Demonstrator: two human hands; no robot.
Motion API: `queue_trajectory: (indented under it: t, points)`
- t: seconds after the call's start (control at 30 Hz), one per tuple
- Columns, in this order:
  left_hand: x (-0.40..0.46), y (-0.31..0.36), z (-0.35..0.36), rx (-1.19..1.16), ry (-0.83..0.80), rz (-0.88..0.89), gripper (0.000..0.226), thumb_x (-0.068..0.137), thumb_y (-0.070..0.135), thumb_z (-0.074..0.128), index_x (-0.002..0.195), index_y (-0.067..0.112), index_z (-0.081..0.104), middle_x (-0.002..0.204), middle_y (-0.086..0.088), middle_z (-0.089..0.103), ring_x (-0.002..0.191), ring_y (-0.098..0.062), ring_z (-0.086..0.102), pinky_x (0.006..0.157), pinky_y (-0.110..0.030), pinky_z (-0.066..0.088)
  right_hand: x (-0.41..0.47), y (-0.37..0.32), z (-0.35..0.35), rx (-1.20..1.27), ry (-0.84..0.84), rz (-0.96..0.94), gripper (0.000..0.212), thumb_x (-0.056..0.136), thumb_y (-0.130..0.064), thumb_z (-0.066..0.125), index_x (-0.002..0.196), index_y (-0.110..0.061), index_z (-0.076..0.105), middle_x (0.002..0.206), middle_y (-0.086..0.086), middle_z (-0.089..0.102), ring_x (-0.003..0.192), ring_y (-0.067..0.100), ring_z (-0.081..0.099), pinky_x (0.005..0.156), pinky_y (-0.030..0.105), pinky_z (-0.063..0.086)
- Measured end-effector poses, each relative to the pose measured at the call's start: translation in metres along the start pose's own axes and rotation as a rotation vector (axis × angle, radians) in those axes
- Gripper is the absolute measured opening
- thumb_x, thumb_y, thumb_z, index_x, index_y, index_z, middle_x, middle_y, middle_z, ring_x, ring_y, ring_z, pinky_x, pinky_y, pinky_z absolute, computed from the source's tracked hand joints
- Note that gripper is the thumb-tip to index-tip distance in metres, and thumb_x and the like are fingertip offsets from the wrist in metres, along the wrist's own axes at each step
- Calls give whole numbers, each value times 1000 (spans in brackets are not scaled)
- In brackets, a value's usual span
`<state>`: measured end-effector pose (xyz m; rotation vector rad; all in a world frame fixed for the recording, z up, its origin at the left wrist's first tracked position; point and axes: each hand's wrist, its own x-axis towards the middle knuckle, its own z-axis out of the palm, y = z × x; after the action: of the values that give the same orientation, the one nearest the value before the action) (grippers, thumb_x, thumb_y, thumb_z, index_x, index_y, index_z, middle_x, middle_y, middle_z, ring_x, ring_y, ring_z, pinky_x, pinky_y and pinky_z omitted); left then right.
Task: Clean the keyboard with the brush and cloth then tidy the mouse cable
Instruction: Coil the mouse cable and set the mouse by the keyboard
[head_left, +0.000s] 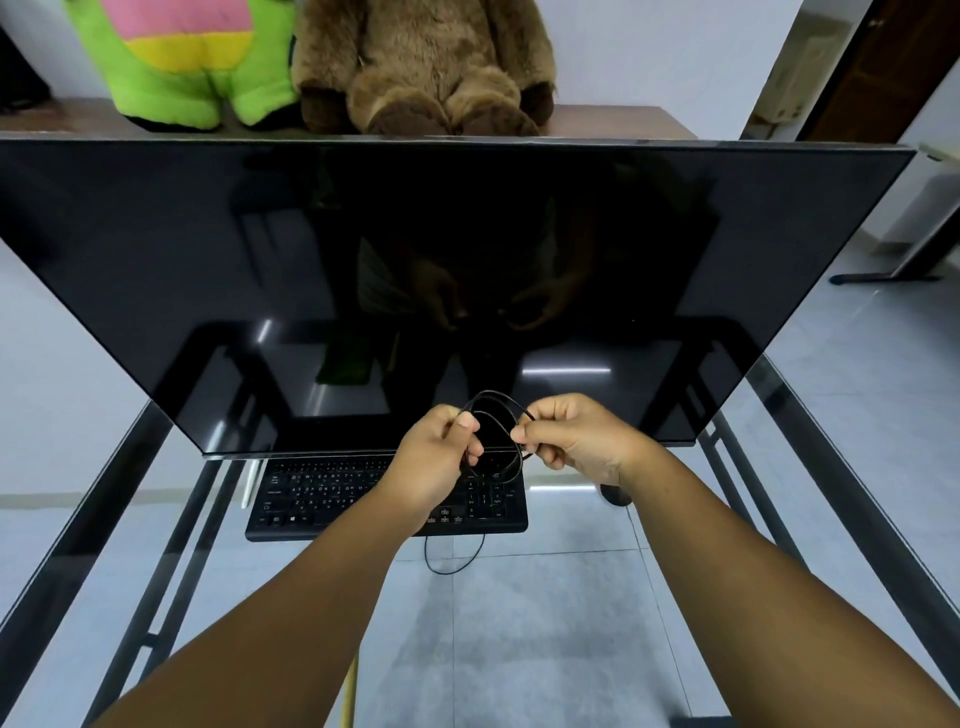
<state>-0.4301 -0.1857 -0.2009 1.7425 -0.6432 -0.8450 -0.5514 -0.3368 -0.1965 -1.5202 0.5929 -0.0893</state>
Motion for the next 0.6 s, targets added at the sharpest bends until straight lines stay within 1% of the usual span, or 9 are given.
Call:
queue_trajectory:
  t: [0.07,0.13,0.2,0.27,0.33,0.47,0.5,0.6]
  points:
    - [2,2,-3,73,8,18,21,102,22,43,97,12,61,75,1,64,66,-11,55,61,-23,45,0,2,-1,57,-6,-27,6,87,-1,67,86,-6,65,70,7,60,56,11,51,51,19,43]
    - [4,4,-4,87,12,6,22,102,20,43,95,12,62,72,0,64,62,-10,55,57,-20,46,1,6,-3,166,17,-54,12,88,4,63,97,-5,62,77,10,65,62,13,55,56,20,47]
    - [7,5,-5,86,14,-9,23,102,21,42,94,12,61,72,1,64,62,-11,54,59,-21,47,3,10,-4,199,67,-83,10,90,2,62,96,-6,62,82,11,71,67,16,59,60,21,50]
    - [8,5,-6,106,6,-9,23,103,23,40,96,13,60,70,2,64,64,-12,54,62,-23,45,4,14,-4,127,141,-110,4,90,-7,65,92,-10,64,88,11,75,74,18,62,64,22,50]
    - [9,5,-6,136,-15,2,23,103,24,38,97,14,58,69,4,62,65,-11,53,66,-23,42,5,17,-3,85,220,-132,3,90,-11,67,92,-11,67,92,11,76,74,15,62,67,23,51]
    - [10,4,-5,87,-60,-20,24,104,27,35,95,16,55,67,4,57,68,-12,50,76,-30,45,7,16,0,153,326,-172,8,89,-3,67,92,-9,70,87,13,69,69,13,66,65,22,56]
    - [10,4,-4,63,-72,-30,25,104,27,35,95,15,54,67,4,56,69,-13,49,76,-29,45,7,15,1,174,338,-171,9,88,-1,66,93,-8,69,85,12,67,69,13,66,64,21,56]
    - [8,6,-1,24,-97,-38,24,105,24,34,94,14,54,67,2,54,67,-12,47,69,-25,43,10,16,2,183,359,-160,13,88,2,65,92,-10,70,82,12,64,69,14,66,63,21,56]
